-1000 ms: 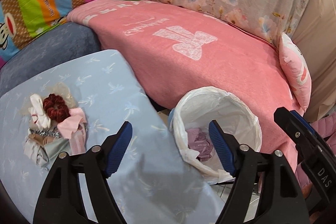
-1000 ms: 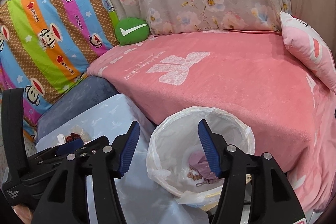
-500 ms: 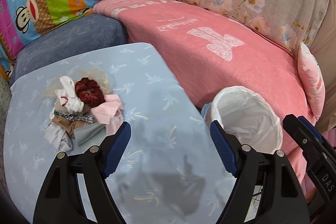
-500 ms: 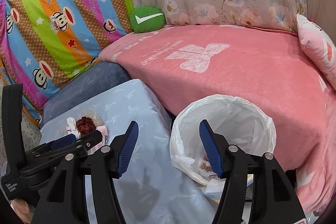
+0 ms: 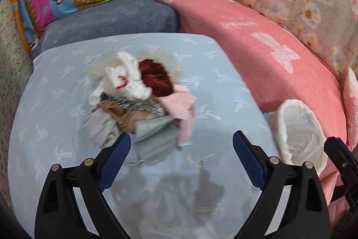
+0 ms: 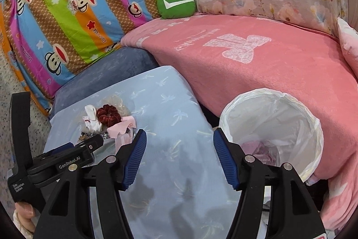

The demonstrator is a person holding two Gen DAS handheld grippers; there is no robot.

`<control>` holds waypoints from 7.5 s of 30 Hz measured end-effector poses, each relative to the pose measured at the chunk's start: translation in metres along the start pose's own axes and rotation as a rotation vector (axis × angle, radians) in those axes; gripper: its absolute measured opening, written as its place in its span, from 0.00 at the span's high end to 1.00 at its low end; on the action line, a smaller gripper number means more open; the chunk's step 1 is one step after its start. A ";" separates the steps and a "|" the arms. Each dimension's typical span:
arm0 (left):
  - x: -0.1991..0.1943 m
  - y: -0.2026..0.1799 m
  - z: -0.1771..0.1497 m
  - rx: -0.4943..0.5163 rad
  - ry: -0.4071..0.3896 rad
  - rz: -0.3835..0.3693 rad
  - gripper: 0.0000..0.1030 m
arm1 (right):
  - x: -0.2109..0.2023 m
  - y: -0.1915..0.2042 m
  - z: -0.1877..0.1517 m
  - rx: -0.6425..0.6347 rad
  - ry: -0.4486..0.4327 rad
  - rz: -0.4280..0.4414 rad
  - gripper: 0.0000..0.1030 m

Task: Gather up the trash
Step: 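Move both tools back to the cloth pile on the table, then grasp the grey sock with the left tool while the right tool grasps the grey cloth, then carry the grey items to the white bin and release them inside, then return both tools to the remaining cloth pile, then grasp the beige stocking with the left tool while the right tool grasps the pink cloth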

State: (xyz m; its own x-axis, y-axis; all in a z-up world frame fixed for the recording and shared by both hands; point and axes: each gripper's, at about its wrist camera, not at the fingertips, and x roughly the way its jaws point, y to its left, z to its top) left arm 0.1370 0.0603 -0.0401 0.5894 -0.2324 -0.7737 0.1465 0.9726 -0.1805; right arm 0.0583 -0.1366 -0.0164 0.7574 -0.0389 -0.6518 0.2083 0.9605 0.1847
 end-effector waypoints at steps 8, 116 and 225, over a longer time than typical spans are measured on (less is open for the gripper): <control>0.018 0.063 -0.002 -0.134 0.042 0.067 0.14 | 0.035 0.044 -0.011 -0.049 0.066 0.054 0.41; -0.022 -0.243 0.010 0.408 0.011 -0.376 0.70 | -0.060 -0.177 0.048 0.263 -0.197 -0.054 0.96; 0.078 0.078 0.001 -0.228 0.176 -0.160 0.72 | 0.184 0.083 -0.034 -0.016 0.313 0.136 0.87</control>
State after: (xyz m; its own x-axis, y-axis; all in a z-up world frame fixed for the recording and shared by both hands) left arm 0.1949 0.1177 -0.1138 0.4241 -0.3968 -0.8141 0.0325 0.9050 -0.4242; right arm 0.1935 -0.0543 -0.1462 0.5500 0.1745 -0.8168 0.1063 0.9554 0.2757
